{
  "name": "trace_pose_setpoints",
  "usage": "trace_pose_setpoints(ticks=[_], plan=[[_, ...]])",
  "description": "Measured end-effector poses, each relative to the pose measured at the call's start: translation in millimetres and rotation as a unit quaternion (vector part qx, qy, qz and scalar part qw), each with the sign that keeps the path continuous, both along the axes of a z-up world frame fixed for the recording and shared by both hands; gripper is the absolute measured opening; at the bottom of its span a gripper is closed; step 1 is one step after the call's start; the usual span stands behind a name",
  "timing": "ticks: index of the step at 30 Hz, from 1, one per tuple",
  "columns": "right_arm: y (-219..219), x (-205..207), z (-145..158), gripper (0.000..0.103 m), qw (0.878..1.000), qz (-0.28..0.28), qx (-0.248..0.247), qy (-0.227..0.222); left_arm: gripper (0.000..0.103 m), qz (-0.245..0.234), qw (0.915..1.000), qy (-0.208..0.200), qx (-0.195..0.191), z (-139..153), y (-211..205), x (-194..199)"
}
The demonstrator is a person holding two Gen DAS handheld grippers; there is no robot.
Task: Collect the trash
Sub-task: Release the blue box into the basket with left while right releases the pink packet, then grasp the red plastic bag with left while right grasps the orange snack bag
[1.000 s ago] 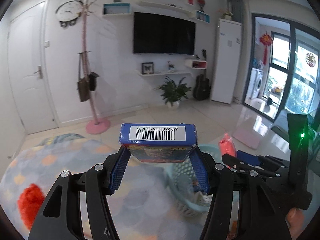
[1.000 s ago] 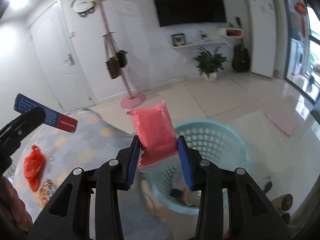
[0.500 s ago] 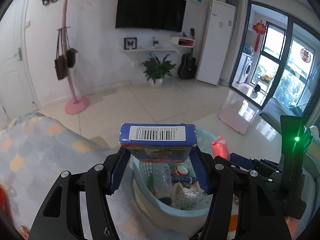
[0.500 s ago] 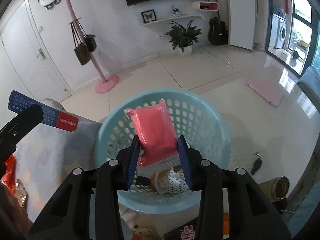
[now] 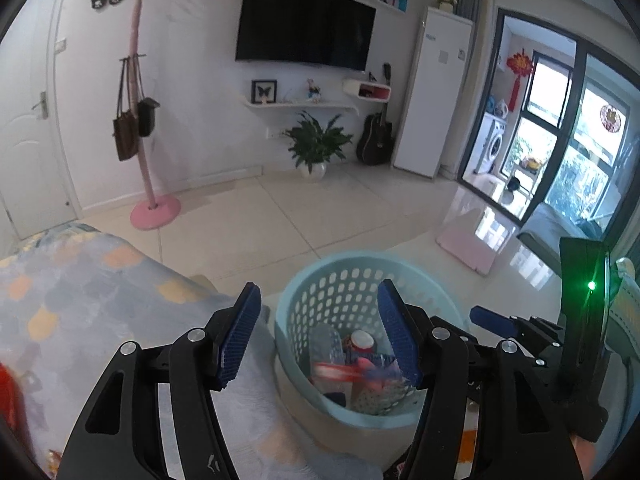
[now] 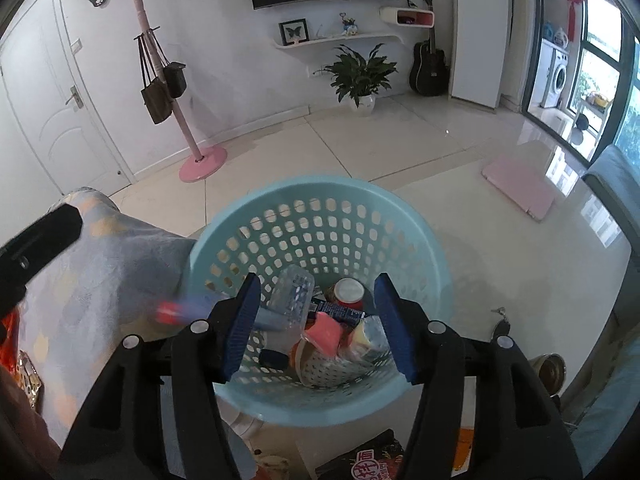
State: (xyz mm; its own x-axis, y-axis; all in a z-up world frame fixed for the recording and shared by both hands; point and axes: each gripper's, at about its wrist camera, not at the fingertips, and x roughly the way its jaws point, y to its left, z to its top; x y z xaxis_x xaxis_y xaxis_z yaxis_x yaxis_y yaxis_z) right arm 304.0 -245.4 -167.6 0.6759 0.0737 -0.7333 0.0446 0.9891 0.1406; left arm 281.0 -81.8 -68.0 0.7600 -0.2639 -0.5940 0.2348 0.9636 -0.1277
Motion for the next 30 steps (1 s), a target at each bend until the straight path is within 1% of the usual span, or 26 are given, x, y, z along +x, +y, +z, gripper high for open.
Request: trace_pose_setpoints(ticks=[3,9,13,15,18,21,25,27,29,30], plan=[[8,-10,15,0.055,1.000,0.005,-0.009,-0.017,0.059,0.005,0.9998,-0.015,-0.010,13,11,-9],[32,-33,45,0.055,0.998,0.028,-0.009,-0.050,0.059,0.019,0.9987,-0.045,-0.012,41,36,-40],[59,-51,68,0.055,0.996,0.055,-0.008,-0.076,0.062,0.037,0.9971,-0.063,-0.018,60,63,-62],[77,-62,78,0.055,0.993,0.076,-0.004,-0.086,0.064,0.047,0.9962,-0.071,-0.018,67,75,-72],[105,-77,89,0.055,0.989,0.114,0.008,-0.095,0.067,0.069,0.9942,-0.082,-0.012,78,103,-89],[134,-87,91,0.055,0.984,0.149,0.012,-0.094,0.073,0.099,0.9917,-0.082,-0.012,82,138,-104],[184,-105,82,0.055,0.973,0.217,0.024,-0.076,0.084,0.156,0.9853,-0.068,-0.019,73,194,-123],[206,-111,73,0.055,0.968,0.243,0.025,-0.064,0.085,0.184,0.9815,-0.046,-0.026,61,226,-129],[230,-118,63,0.056,0.962,0.269,0.024,-0.050,0.085,0.206,0.9777,-0.030,-0.028,53,249,-131],[240,-121,58,0.059,0.959,0.280,0.025,-0.044,0.085,0.217,0.9755,-0.020,-0.032,46,260,-133]])
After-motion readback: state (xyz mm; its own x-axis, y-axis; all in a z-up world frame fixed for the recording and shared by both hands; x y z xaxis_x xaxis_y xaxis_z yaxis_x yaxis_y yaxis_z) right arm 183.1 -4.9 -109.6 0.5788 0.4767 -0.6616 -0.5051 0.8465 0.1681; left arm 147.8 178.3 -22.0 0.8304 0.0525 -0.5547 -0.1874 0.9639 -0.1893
